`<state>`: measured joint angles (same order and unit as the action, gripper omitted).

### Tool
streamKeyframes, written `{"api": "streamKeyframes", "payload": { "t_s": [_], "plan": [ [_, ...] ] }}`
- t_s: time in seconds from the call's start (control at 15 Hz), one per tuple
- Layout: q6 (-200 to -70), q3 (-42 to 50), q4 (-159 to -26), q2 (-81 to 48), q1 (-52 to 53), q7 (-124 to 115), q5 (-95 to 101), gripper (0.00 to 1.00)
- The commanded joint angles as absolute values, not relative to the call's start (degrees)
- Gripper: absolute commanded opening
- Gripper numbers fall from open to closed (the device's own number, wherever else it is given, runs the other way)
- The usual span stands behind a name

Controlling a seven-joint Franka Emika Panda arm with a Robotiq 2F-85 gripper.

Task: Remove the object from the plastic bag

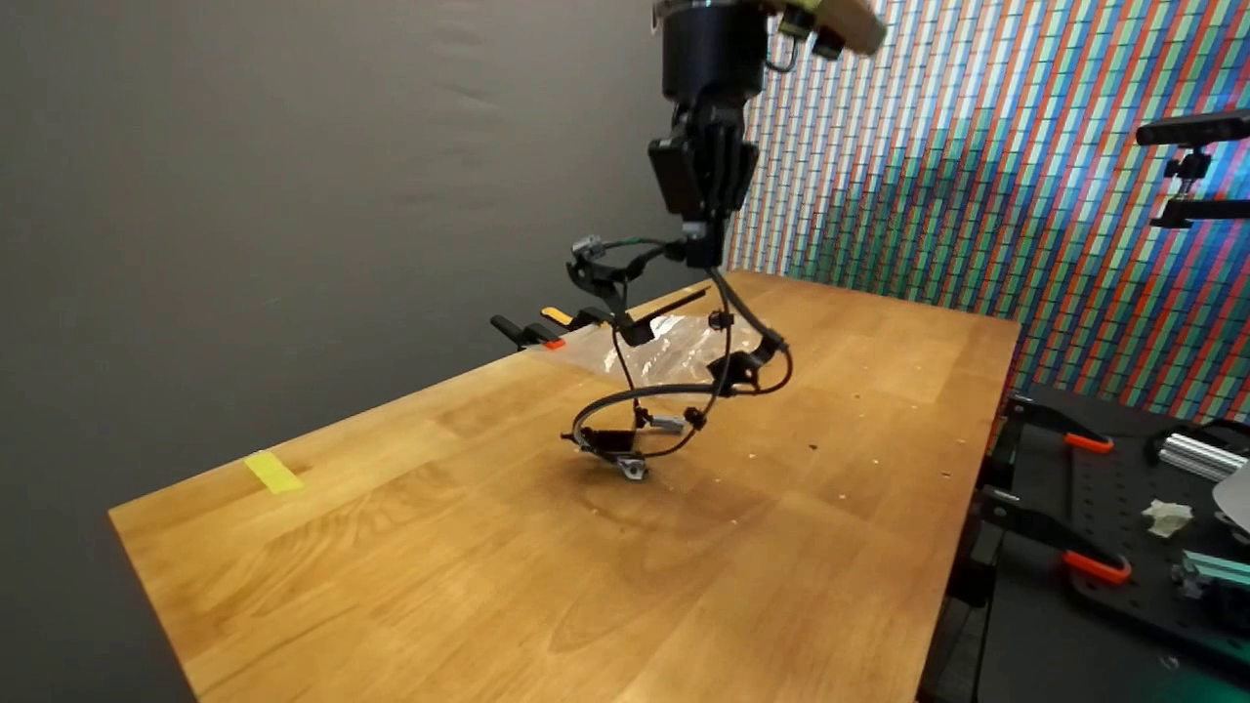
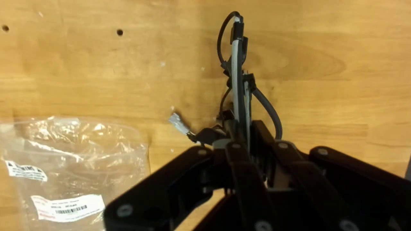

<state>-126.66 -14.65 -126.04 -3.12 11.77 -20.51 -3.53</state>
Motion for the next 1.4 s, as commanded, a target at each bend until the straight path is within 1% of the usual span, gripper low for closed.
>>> {"api": "streamKeyframes", "payload": {
  "t_s": [0.0,0.27,0.47,0.87,1.13,1.33],
  "plan": [
    [-141.36,-10.8,-129.16,-10.21,10.07,-16.42,-1.96,0.03],
    [-152.46,-5.82,-133.28,-15.34,7.43,-14.13,-3.03,0.03],
    [-156.97,-4.12,-136.82,-14.82,5.76,-13.11,-4.07,0.03],
    [-163.91,-1.67,-146.15,-8.23,5.42,-14.84,-2.85,0.03],
    [-166.27,4.94,-152.26,-2.72,5.94,-22.37,5.18,0.03],
    [-165.57,8.72,-154.06,-1.61,3.46,-28.31,12.09,0.04]
  ]
}}
